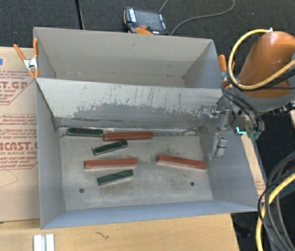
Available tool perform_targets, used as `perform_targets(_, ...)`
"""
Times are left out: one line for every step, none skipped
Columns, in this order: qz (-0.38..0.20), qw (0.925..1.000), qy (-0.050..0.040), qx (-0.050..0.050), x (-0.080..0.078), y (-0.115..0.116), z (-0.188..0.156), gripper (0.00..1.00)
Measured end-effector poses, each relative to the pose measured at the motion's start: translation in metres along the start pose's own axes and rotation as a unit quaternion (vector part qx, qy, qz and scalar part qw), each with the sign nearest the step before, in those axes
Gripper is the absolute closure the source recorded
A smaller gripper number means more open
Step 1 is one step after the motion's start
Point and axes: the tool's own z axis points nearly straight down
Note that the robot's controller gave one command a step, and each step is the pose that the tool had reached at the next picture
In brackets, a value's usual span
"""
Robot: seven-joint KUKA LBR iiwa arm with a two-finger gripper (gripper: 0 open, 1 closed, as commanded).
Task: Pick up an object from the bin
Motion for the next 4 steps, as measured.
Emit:
perform_targets(-0.121,0.9926,0.0000,-0.001,0.021,0.011,0.137,0.00)
perform_targets(-0.121,0.9926,-0.0029,0.000,0.019,0.010,0.134,1.00)
perform_targets(-0.136,0.9907,-0.0073,0.002,0.027,0.028,0.005,1.00)
perform_targets(-0.154,0.9881,-0.0083,0.002,0.025,0.026,-0.135,1.00)
